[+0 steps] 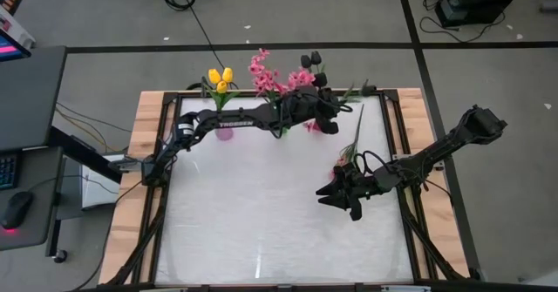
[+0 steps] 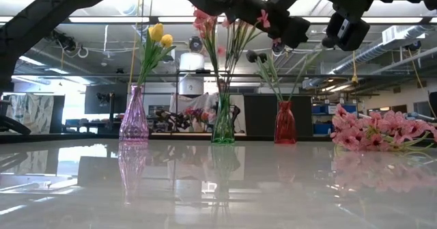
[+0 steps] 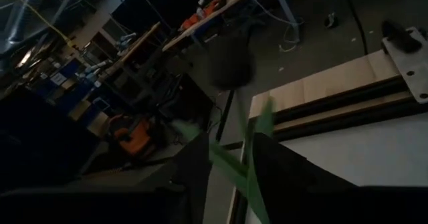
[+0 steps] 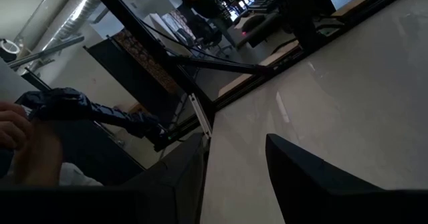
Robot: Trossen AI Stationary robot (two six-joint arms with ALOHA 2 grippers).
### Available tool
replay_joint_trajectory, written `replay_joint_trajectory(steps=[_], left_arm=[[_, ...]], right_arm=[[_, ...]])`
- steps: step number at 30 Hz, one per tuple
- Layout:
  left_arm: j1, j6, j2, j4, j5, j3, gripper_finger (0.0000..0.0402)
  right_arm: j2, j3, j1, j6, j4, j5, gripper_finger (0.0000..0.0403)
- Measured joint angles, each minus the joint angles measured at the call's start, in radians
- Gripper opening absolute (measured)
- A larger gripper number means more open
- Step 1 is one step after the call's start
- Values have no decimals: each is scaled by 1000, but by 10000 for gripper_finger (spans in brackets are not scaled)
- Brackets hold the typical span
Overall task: Sort flowers into vase by color
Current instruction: Put the pink flower into the green vase
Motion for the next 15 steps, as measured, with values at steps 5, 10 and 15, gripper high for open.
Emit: replay_joint_trajectory(steps=[5,10,15], left_arm=[[-20,0,0,1,-22,0,139],[-39,1,0,1,-32,0,146],[-60,22,0,2,-57,0,147]], right_arm=[[0,0,0,0,0,0,172],[0,0,0,0,0,0,172],[0,0,0,0,0,0,172]])
